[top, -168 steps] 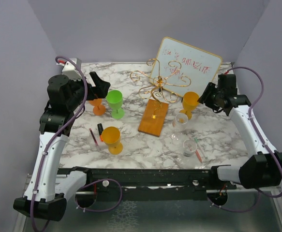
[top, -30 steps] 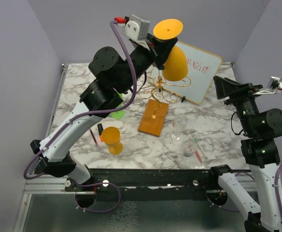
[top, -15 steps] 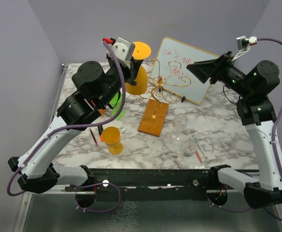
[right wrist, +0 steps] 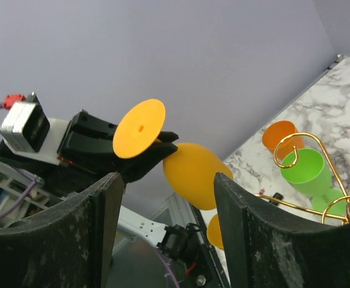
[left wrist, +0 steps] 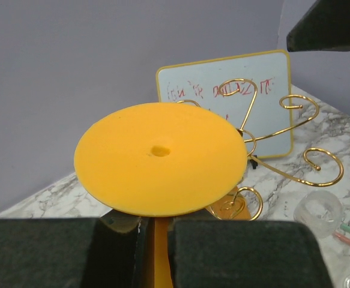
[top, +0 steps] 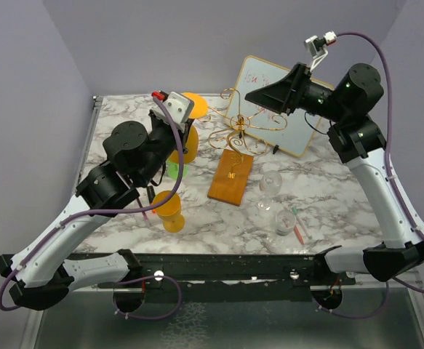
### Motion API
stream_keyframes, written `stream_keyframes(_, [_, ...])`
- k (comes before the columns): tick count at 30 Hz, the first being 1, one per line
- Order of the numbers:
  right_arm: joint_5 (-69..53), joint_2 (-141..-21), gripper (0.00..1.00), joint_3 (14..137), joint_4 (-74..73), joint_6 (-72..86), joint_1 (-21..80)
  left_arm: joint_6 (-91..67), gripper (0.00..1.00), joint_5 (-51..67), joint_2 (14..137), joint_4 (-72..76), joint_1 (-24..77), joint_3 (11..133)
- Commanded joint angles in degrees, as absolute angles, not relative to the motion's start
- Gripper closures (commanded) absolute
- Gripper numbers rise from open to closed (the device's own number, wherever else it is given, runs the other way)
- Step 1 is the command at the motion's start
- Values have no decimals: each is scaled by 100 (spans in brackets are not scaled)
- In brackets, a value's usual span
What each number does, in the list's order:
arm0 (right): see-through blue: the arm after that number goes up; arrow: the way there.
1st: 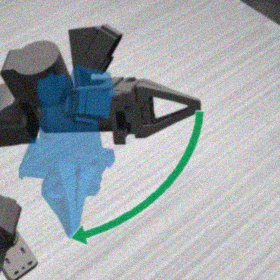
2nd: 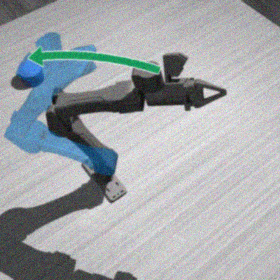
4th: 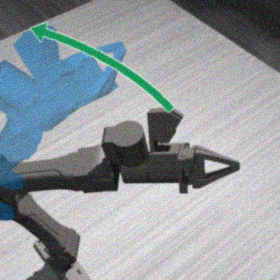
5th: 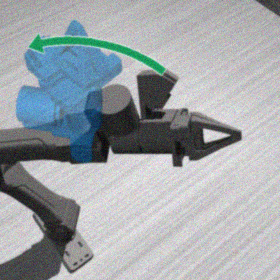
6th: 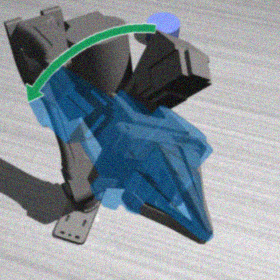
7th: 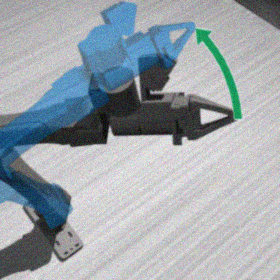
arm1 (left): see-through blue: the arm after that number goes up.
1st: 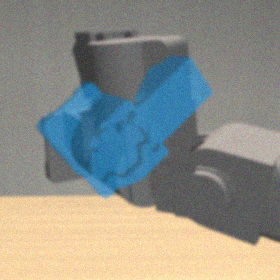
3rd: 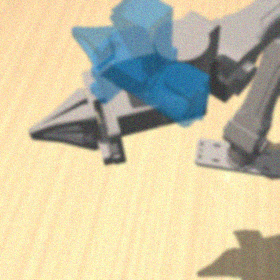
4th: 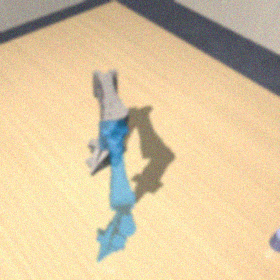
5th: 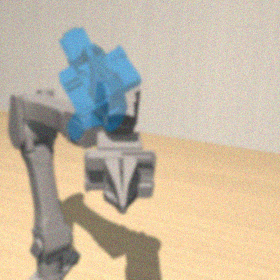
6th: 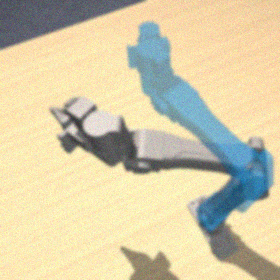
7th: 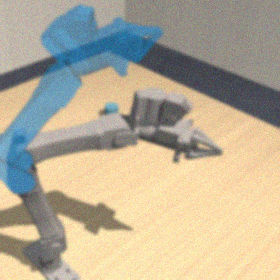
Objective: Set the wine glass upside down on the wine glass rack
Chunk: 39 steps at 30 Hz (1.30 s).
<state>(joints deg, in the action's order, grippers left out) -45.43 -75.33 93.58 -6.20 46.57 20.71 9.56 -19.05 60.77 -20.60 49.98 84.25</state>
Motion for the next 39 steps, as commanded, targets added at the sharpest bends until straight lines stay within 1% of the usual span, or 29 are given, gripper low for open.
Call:
stream_keyframes(1, [-4336,-7795,34,9459,-388,5567,2218,1185,100,-1626,5873,-1660,5001,7967])
stream_keyframes(5, [-4388,-7974,34,9502,-243,5850,2495,1201,100,-1502,5670,-1338,5001,7656])
stream_keyframes(10, [-4322,-8084,34,9411,-283,5769,2841,1169,100,-1325,5412,-872,5001,7253])
stream_keyframes(16, [-4324,-8453,34,9556,-284,5733,3487,1162,100,-1260,5231,-772,5001,7026])
stream_keyframes(17, [-4329,-8483,36,9567,-219,5768,3550,1155,100,-1253,5201,-773,5001,7004])
stream_keyframes(21, [-4397,-8534,45,9583,133,5864,3683,1074,100,-1185,5081,-719,5001,6846])
stream_keyframes(27, [-4526,-8695,57,9447,522,6333,3792,967,100,-937,5016,-642,5001,6642])
stream_keyframes(31, [-4575,-8729,76,9370,640,6468,3885,982,100,-1051,5003,-626,5001,6573])
stream_keyframes(35, [-4465,-8636,92,9226,595,6499,3950,993,100,-1037,4959,-622,5001,6510])
stream_keyframes(37, [-4462,-8618,99,9179,622,6537,3968,958,95,-1052,4928,-669,5001,6467])
stream_keyframes(38, [-4460,-8619,99,9168,616,6560,3980,924,92,-1073,4904,-698,5001,6449])
stream_keyframes(39, [-4431,-8611,99,9153,615,6579,3989,870,88,-1103,4881,-724,5001,6433])
